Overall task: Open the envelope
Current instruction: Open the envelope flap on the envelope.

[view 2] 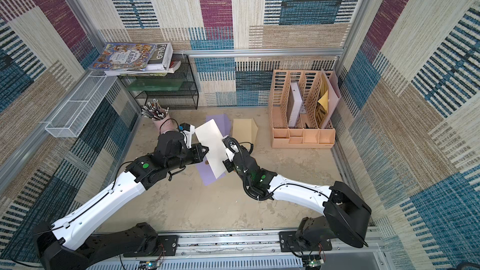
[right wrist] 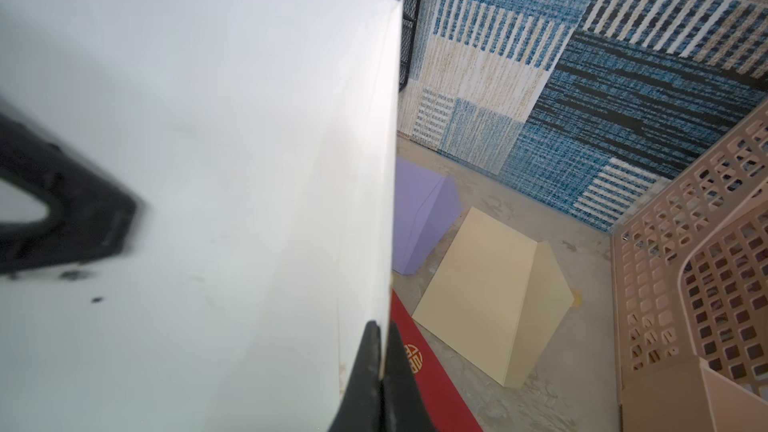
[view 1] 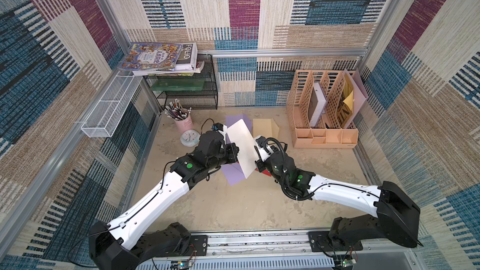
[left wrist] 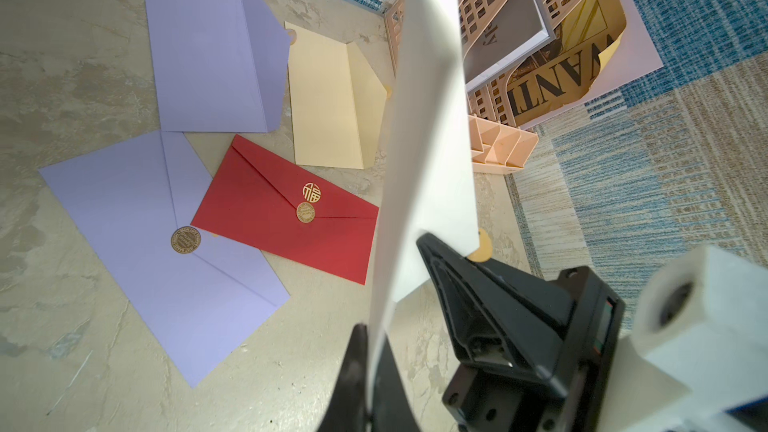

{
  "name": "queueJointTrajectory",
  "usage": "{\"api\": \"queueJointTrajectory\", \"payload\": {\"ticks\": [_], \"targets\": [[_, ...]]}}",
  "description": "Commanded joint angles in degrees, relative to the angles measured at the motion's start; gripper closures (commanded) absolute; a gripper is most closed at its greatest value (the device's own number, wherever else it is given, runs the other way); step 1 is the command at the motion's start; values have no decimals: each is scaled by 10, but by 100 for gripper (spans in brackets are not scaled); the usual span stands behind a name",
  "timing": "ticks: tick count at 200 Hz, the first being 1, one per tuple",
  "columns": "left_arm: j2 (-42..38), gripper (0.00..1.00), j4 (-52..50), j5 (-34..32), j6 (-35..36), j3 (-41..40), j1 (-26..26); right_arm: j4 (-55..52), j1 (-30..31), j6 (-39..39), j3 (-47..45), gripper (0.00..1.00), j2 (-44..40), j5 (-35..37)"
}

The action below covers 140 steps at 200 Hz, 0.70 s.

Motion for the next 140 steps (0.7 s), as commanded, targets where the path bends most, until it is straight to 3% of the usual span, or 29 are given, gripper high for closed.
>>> {"api": "queueJointTrajectory", "payload": {"ticks": [1, 48, 103, 140], "targets": [[-7, 100, -5, -18, 17, -3, 2, -1, -4, 12, -4, 100, -18, -57], [-9, 100, -13, -27, 24, -5, 9, -5, -19, 31, -18, 100, -55, -146], [-9, 100, -15, -28, 27, -7, 16, -12, -38, 53, -28, 100, -81, -189], [-4, 70, -18, -36, 37, -10, 27, -14, -46, 69, -31, 100, -97, -235]]}}
